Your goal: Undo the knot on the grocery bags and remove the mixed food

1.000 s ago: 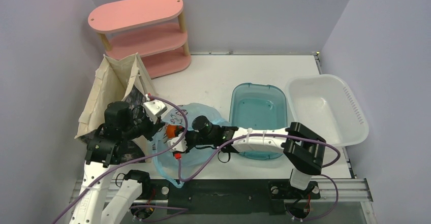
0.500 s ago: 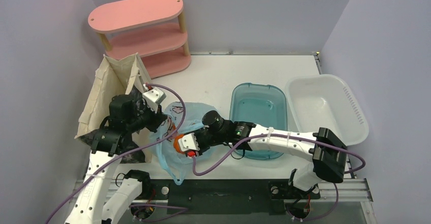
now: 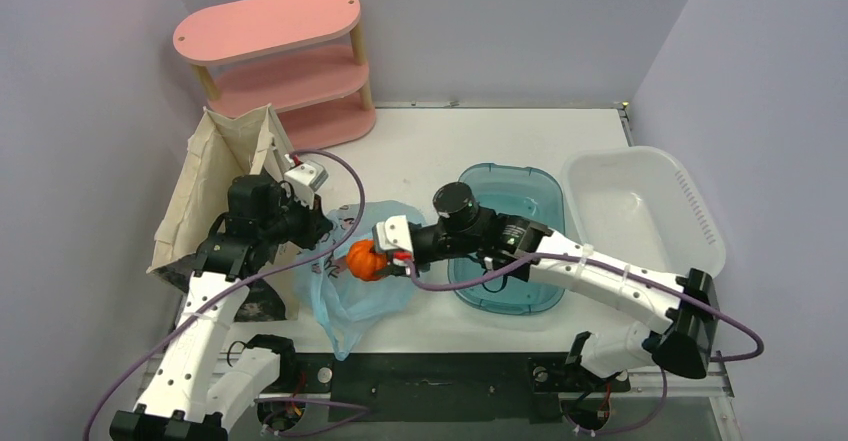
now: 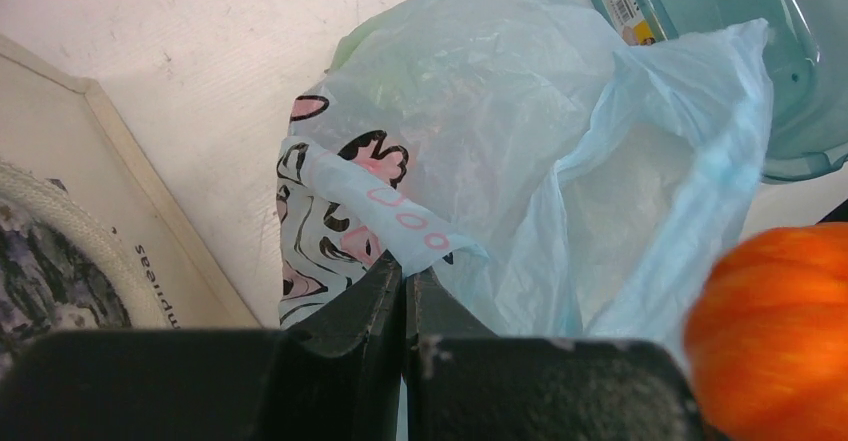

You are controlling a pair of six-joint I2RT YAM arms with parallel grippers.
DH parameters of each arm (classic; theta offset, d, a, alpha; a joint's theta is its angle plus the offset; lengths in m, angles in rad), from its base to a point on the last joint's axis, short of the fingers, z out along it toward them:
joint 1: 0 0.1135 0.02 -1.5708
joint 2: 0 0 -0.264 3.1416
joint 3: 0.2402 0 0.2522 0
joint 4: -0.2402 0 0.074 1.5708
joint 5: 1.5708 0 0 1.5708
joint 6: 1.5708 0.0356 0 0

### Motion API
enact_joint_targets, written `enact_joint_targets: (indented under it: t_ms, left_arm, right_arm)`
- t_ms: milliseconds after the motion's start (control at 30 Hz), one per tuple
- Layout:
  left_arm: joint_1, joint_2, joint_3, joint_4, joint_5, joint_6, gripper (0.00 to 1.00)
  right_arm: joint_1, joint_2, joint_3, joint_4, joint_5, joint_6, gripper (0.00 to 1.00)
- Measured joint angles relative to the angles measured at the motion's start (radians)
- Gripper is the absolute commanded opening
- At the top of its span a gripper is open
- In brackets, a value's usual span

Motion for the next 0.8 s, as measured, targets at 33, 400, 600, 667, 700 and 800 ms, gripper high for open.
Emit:
enact_joint_targets:
  t_ms: [33,400,600,667,700,800]
  left_arm:
    - [0.002,0.011,0.000,0.004,0.000,-0.007,0.00]
    - [0.013,0.051,0.000,0.059,0.001,-0.061,0.00]
    - [0.017,0.065,0.005,0.075,0.005,-0.066,0.00]
    - [0.018,0.065,0.011,0.074,0.006,-0.065,0.00]
    - [0.018,0.064,0.015,0.075,0.007,-0.063,0.00]
    - [0.018,0.057,0.018,0.074,0.010,-0.056,0.00]
  right_arm:
    - [-0.011,-0.017,0.015,-0.005,-0.006,0.024,0.00]
    - [-0.121,-0.262,0.092,-0.005,-0.013,0.232,0.00]
    - [-0.460,-0.264,0.096,-0.044,0.031,0.292,0.00]
    - [-0.596,-0.245,0.097,-0.081,0.056,0.289,0.00]
    - [-0.678,-0.234,0.096,-0.106,0.072,0.279,0.00]
    - [-0.886,-0.211,0.088,-0.164,0.124,0.241,0.00]
